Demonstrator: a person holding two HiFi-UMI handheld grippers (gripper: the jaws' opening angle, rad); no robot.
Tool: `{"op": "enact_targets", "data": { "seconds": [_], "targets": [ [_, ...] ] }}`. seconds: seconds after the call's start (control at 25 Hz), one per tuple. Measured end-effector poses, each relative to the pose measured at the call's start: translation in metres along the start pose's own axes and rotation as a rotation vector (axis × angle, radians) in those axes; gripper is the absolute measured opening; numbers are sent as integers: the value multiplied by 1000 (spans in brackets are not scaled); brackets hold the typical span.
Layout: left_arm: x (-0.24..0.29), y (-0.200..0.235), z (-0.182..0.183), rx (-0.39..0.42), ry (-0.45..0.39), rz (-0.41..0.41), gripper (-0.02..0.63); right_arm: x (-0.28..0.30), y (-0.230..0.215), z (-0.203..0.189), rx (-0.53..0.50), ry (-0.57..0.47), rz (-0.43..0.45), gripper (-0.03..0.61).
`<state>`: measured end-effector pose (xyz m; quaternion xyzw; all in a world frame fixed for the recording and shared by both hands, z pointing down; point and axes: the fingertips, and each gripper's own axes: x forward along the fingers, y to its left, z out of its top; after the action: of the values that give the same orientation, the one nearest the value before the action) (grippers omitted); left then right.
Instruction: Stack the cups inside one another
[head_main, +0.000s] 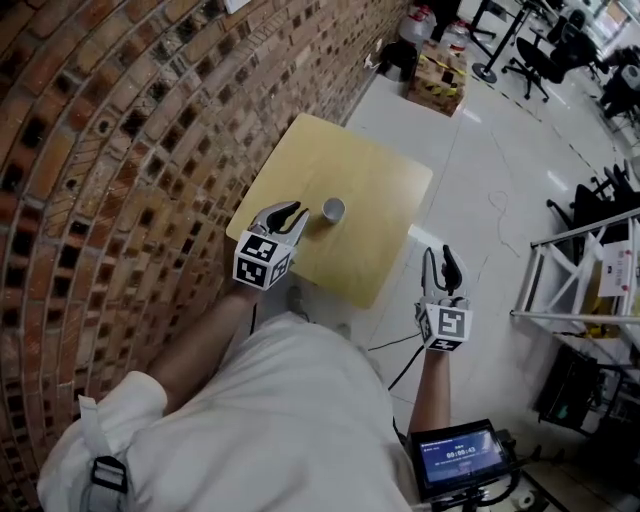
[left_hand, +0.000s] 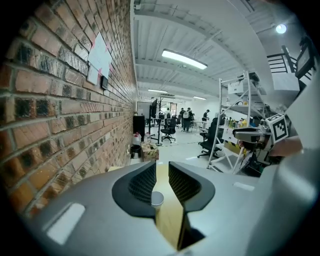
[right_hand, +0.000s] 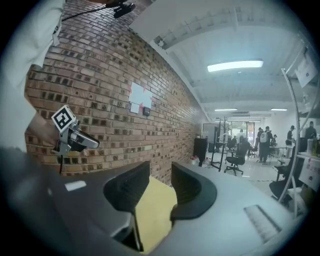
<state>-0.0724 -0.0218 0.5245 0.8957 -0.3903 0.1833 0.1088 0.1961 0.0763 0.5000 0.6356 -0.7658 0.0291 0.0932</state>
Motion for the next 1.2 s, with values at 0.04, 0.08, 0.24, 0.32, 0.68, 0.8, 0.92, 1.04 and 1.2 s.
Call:
{"op": "enact_targets", "data": {
  "seconds": [0.04,0.08,0.24,0.32,0.68,0.8,0.92,1.04,1.2],
  "targets": [
    [-2,-1,-2,-7,2,5,98,-5,0,-3,8,-1,-4,129],
    [-4,-4,-4,-19,2,3,101,-10,-1,-5,14,-2,-7,129],
    [-7,-26,-14,-31,25,-26,137,-31,0,-12,34,-10,-11,129],
    [-10,-43,-20,-17,43,-35,138,-47,-3,-18,53,-8,-15,129],
    [-38,-91,-35,12,55,2,139,-94,-26,-63,127,24,-35,129],
    [-53,-96,-36,-6,36,-7,139,-101,-15,-60,96,45,-28,129],
    [-64,-101,-37,-6,12,-48,140,-107,-4,-47,112,39,-40,129],
    [-74,-92,-31,-11,-12,-89,140,-110,15,-27,179,18,-60,129],
    [-95,-74,-12,27,-63,-129,140,-106,48,0,241,-14,-75,129]
  ]
}}
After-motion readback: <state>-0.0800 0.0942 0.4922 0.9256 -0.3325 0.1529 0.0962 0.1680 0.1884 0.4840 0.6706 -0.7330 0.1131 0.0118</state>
